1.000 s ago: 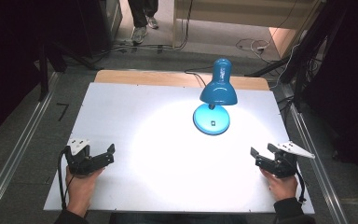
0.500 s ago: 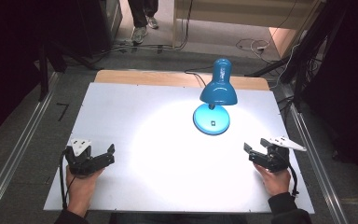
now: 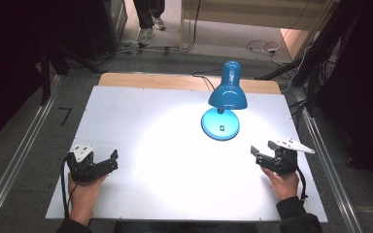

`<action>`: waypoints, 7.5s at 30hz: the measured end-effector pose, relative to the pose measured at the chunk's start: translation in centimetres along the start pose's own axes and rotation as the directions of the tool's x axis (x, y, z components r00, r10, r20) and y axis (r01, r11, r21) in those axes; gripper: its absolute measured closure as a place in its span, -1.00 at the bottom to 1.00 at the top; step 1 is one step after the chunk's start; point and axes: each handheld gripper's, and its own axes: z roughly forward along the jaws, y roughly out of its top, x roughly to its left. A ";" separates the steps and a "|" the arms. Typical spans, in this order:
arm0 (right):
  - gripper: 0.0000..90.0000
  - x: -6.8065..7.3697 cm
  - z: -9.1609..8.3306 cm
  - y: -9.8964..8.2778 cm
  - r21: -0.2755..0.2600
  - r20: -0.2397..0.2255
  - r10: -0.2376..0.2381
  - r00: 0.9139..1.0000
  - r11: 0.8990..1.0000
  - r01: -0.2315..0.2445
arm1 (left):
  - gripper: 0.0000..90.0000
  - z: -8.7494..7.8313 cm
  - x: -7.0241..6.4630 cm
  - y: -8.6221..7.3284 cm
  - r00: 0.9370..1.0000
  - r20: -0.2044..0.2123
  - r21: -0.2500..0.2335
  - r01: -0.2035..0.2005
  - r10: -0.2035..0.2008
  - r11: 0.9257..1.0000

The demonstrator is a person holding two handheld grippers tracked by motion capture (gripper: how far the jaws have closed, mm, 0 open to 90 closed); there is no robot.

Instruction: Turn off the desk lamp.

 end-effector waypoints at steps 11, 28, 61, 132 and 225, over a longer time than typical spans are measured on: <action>-0.48 0.4 0.8 0.6 0.003 -0.019 0.004 1.000 1.000 -0.004 | -0.89 0.0 0.0 0.0 1.000 -0.007 -0.003 0.002 -0.002 1.000; -0.45 1.1 1.7 1.5 0.010 -0.017 -0.007 1.000 1.000 0.007 | -0.89 -0.3 -0.3 0.0 1.000 0.009 -0.011 -0.007 0.007 1.000; -0.41 2.2 3.3 2.6 0.017 -0.034 -0.024 0.999 1.000 0.025 | -0.89 -0.1 -0.2 -0.1 1.000 0.022 -0.002 0.009 -0.009 1.000; 0.95 5.3 7.8 4.4 -0.003 -0.036 -0.061 0.997 0.998 0.061 | -0.89 -0.1 0.1 -0.1 0.999 0.025 0.005 0.024 -0.024 1.000; -0.30 4.5 9.9 6.1 0.035 -0.122 0.029 0.992 0.999 -0.025 | -0.89 -0.1 0.4 -0.2 0.998 0.043 0.008 0.053 -0.053 0.999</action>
